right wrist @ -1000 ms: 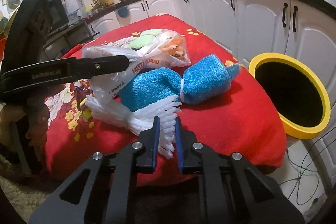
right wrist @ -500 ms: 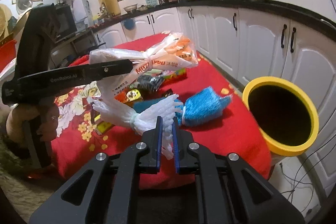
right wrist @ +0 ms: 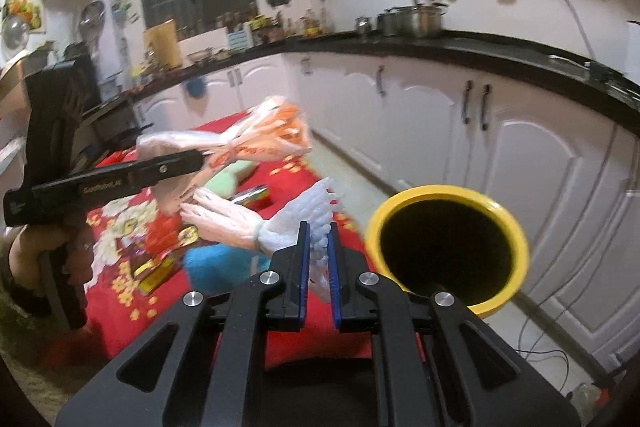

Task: Collect trash
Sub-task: 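Carry the white bag with the left gripper while the right gripper carries the tassel brush over the bin, then open both grippers over the yellow bin to drop the bag and brush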

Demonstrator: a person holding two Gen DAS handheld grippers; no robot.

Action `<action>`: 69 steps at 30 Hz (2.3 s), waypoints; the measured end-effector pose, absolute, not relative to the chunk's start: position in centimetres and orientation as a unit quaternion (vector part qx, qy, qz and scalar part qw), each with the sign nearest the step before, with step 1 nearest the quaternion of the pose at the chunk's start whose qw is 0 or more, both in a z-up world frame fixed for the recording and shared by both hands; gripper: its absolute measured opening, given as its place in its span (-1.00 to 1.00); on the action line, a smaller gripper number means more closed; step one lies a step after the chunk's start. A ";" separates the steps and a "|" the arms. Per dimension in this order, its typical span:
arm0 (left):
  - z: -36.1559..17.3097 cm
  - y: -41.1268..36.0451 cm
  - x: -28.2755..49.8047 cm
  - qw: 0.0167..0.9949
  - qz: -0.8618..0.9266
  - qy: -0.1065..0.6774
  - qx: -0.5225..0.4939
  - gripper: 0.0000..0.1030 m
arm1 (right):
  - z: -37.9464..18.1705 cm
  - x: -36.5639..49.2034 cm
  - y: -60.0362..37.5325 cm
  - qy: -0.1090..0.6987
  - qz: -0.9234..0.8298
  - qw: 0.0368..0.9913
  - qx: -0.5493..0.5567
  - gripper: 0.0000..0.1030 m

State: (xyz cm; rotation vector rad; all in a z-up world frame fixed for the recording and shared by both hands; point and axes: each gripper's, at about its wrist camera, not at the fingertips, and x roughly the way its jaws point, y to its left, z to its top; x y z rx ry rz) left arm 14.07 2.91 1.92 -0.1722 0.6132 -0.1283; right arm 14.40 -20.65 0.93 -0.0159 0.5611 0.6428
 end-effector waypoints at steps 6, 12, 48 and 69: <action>2.9 0.9 15.7 0.950 -0.079 0.293 -0.077 -0.50 | 1.8 15.7 -24.0 0.259 0.268 0.928 0.005 -0.83; 3.4 -0.9 17.2 0.951 -0.093 0.289 -0.068 -0.50 | 2.2 16.7 -26.8 0.249 0.228 0.941 0.018 -0.83; -6.0 -8.3 28.0 0.898 -0.129 0.418 -0.039 -0.49 | -3.8 25.4 -30.0 0.292 0.102 0.951 -0.021 -0.83; -5.7 -6.6 29.2 0.902 -0.086 0.419 -0.061 0.72 | -5.9 28.4 -31.4 0.306 0.085 0.948 0.028 0.05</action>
